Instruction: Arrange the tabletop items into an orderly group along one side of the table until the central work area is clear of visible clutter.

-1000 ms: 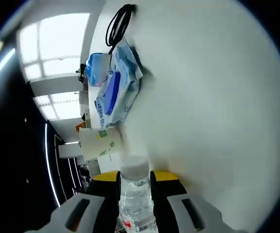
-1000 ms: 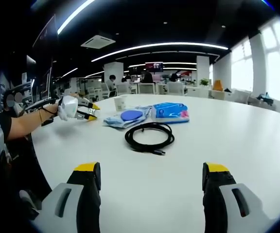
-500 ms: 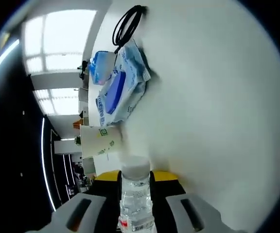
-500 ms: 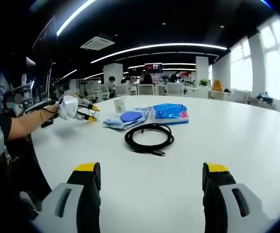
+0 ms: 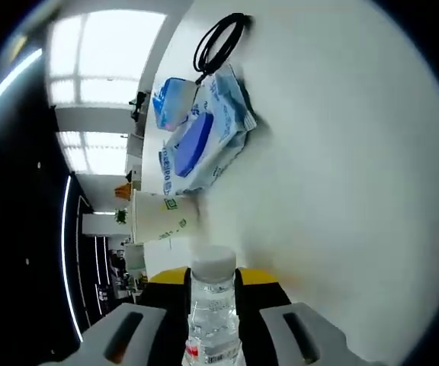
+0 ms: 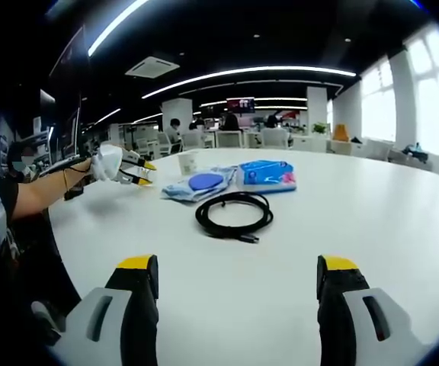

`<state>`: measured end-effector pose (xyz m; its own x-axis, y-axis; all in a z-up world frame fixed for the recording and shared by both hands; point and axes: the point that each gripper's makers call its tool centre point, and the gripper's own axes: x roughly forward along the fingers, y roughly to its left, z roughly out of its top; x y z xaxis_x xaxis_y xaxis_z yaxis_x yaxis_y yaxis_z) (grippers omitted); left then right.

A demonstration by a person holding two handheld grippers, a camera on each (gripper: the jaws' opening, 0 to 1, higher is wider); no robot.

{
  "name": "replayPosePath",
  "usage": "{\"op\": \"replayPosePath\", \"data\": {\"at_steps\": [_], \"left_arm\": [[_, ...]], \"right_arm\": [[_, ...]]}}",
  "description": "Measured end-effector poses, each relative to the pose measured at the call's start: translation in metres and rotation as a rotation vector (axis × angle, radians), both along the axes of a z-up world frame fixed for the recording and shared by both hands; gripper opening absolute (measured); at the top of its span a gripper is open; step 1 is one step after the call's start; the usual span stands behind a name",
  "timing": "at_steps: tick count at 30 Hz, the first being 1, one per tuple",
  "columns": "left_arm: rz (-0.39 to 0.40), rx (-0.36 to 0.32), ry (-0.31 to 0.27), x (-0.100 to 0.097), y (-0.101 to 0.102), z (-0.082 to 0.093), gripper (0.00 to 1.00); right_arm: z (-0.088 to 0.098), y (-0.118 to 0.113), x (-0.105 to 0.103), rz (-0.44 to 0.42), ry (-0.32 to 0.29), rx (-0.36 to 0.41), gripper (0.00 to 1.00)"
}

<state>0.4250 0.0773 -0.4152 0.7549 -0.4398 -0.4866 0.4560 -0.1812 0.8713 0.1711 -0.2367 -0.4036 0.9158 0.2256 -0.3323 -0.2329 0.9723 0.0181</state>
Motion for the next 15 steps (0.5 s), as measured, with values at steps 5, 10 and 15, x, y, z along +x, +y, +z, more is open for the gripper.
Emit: {"op": "replayPosePath", "data": {"at_steps": [5,10,15], "left_arm": [[0.028,-0.089,0.015,0.003,0.004,0.016,0.20],[0.044,-0.139,0.025,0.005,0.007,0.026,0.20],[0.068,-0.214,0.047,0.007,0.013,0.039,0.20]], "right_arm": [[0.000,0.000,0.000,-0.002,0.000,0.001,0.83],[0.001,-0.001,0.001,-0.005,-0.004,0.001,0.84],[0.001,0.000,0.001,-0.005,-0.003,0.000,0.84]]}}
